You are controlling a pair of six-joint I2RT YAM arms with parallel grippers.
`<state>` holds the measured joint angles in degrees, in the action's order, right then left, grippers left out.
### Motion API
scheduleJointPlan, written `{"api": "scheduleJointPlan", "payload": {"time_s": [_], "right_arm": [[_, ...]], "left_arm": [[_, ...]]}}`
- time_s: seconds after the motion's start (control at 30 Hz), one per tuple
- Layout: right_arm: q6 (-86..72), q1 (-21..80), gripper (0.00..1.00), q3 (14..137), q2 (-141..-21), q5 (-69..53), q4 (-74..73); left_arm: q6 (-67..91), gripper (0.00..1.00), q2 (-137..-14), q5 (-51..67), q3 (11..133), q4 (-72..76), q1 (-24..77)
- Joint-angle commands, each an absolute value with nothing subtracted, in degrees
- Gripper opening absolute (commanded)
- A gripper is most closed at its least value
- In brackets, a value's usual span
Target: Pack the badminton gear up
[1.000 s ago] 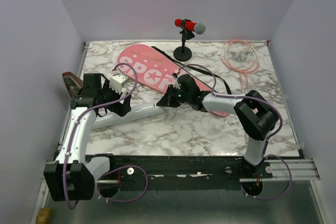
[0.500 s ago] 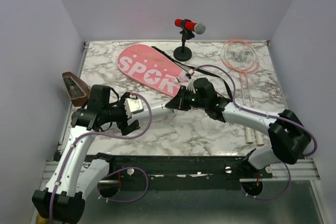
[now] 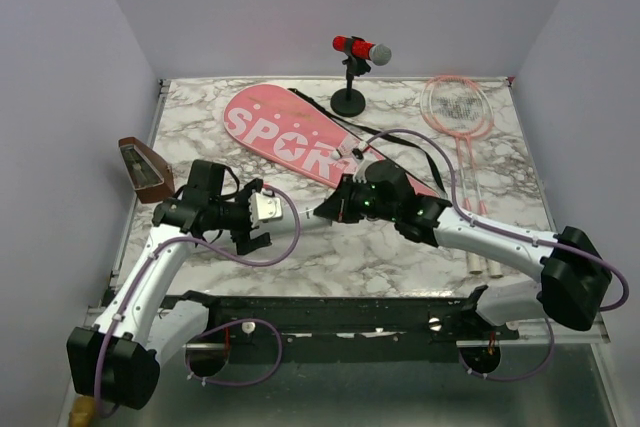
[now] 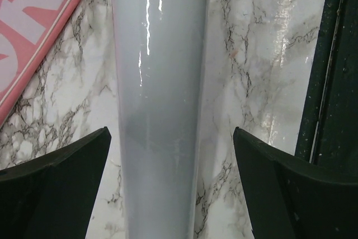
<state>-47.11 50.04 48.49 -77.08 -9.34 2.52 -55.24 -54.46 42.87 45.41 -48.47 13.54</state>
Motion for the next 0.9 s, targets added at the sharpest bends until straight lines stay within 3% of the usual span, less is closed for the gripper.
{"api": "scheduleJointPlan", "payload": {"time_s": [0.0,0.17,0.47,0.7,0.87], "right_arm": [[-45.3,53.1,0.04,50.9,-76.4,-5.2,-3.4],[-45.1,55.3,0.04,53.5,-76.2,-4.0,-4.1],[-44.8,57.4,0.04,56.3,-75.0,-2.7,-6.9],[-45.3,57.5,0.05,56.3,-72.8,-3.0,-7.6],[-45.4,57.5,0.06,56.4,-72.6,-3.3,-8.2]], "left_arm": [[-61.7,0.99,-54.8,44.0,45.2,-48.1,14.5],[-67.0,0.99,-56.4,42.9,44.7,-52.7,14.5],[-66.8,0.98,-52.2,42.3,41.7,-48.4,14.3],[-67.3,0.77,-51.0,43.0,39.2,-47.0,12.7],[-67.4,0.70,-48.2,44.2,38.1,-46.4,12.5]]}}
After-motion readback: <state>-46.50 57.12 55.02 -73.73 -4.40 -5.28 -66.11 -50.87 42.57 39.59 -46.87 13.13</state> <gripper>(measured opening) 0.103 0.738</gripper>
